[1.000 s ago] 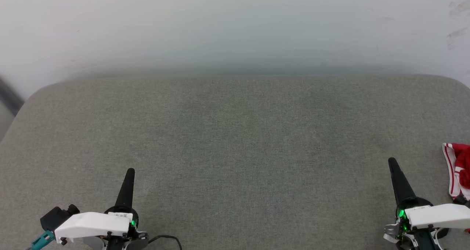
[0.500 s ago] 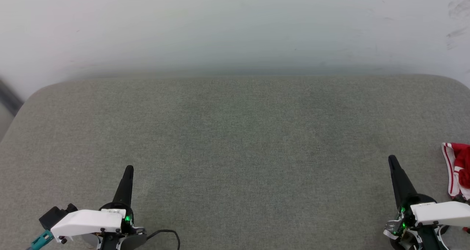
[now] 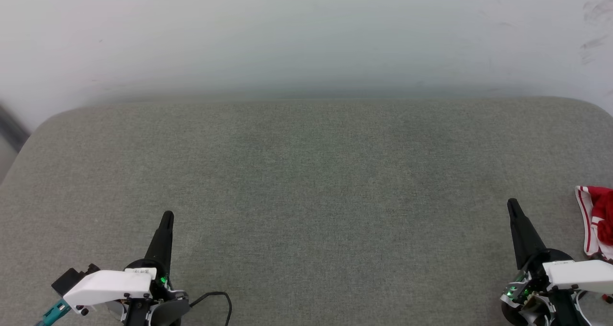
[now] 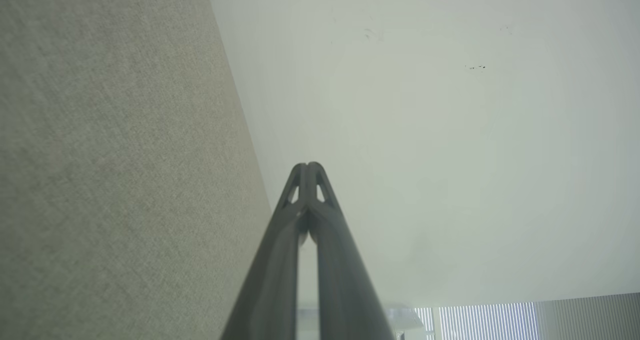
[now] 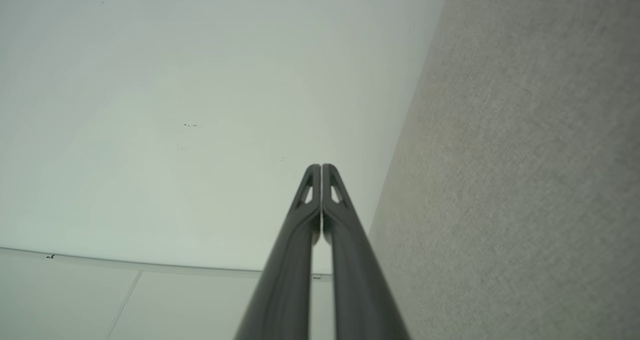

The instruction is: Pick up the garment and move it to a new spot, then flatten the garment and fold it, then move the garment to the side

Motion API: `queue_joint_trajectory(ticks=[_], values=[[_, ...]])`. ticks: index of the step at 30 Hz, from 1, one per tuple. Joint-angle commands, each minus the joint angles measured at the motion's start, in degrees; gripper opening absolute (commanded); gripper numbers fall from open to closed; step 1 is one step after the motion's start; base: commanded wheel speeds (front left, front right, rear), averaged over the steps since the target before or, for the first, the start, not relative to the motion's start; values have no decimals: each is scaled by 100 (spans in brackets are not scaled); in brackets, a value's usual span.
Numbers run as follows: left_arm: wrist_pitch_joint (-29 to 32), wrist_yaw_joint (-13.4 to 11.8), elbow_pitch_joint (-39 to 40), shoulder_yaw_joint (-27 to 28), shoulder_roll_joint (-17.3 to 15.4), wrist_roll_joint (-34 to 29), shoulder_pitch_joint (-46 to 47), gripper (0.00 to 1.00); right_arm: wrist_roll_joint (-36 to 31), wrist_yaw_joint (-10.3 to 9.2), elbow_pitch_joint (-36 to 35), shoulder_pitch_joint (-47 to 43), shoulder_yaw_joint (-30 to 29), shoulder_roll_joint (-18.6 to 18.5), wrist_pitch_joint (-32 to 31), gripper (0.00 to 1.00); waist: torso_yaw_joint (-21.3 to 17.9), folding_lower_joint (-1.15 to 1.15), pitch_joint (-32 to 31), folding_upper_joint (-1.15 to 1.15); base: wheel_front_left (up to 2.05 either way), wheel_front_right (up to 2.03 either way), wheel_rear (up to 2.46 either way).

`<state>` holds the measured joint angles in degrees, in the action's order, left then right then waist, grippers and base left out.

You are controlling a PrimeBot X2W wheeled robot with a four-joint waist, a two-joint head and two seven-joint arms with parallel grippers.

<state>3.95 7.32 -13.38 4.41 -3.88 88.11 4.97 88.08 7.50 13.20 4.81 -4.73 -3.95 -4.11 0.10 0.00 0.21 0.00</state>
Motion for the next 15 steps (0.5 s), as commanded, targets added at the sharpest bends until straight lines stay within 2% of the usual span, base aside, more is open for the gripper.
queue_joint_trajectory(ticks=[1,15], values=[[40,23,-13,33,-10,104,86,0,123,-2,16,110,-9,-6,-42,0,-1,0,0,0,0,0,0],[177,24,-73,93,4,538,138,0,550,-2,87,168,-54,13,-143,0,-10,0,-3,0,0,0,0]])
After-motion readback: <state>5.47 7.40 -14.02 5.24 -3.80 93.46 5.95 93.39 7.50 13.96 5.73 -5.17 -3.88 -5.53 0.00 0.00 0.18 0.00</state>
